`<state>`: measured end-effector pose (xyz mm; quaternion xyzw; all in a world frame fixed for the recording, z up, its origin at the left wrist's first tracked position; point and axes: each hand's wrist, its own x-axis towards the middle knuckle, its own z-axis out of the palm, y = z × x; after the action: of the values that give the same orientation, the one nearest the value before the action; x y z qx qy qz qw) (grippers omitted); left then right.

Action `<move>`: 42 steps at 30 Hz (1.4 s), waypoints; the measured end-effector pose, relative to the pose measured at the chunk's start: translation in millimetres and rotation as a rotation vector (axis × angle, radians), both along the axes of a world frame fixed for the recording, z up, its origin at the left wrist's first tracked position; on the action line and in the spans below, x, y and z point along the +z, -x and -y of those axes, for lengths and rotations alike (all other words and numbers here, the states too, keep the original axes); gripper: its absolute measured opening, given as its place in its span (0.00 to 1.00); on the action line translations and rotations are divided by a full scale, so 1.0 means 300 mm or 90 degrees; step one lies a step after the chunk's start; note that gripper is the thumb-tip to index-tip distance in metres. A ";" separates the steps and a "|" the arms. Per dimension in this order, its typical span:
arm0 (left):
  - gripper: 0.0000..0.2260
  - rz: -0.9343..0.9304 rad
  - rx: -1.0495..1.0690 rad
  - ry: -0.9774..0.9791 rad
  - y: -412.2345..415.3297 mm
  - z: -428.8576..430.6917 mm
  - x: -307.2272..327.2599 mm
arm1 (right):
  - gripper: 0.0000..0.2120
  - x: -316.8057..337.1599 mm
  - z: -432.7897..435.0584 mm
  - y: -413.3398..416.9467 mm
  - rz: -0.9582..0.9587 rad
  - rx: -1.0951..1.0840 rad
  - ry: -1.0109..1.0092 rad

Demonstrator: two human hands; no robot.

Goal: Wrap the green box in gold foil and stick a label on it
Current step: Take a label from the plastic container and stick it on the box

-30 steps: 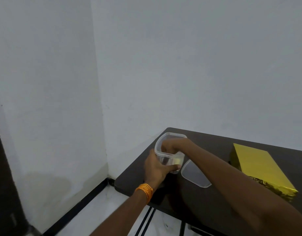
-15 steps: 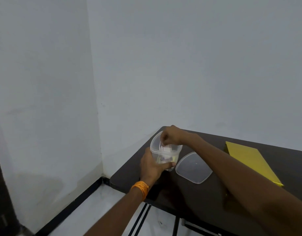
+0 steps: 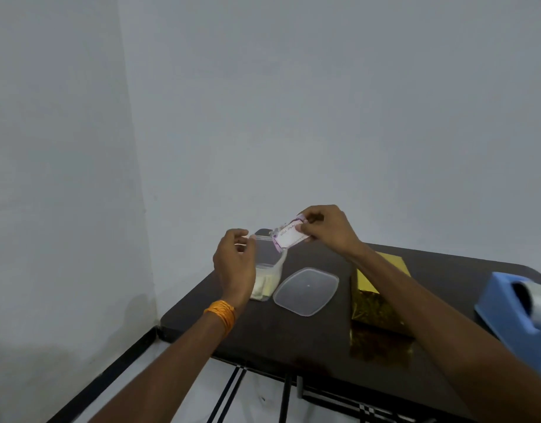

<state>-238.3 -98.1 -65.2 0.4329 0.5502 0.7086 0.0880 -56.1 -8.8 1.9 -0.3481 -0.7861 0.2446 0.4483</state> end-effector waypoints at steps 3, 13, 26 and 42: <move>0.05 0.039 -0.130 0.002 -0.143 -0.001 0.043 | 0.05 -0.009 0.073 -0.094 -0.080 -0.055 -0.034; 0.07 0.116 -0.416 -0.033 -0.558 0.002 0.038 | 0.05 -0.144 0.314 -0.359 -0.091 -0.191 -0.146; 0.05 0.067 -0.465 -0.023 -0.692 0.049 -0.033 | 0.05 -0.260 0.358 -0.518 -0.292 -0.136 -0.037; 0.05 0.127 -0.517 -0.005 -0.680 0.027 -0.045 | 0.04 -0.280 0.321 -0.533 -0.240 -0.186 -0.045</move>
<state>-34.3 -106.2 -78.8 0.5440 0.3211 0.6571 0.4115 103.6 -105.0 -82.0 -0.3907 -0.6379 0.2098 0.6296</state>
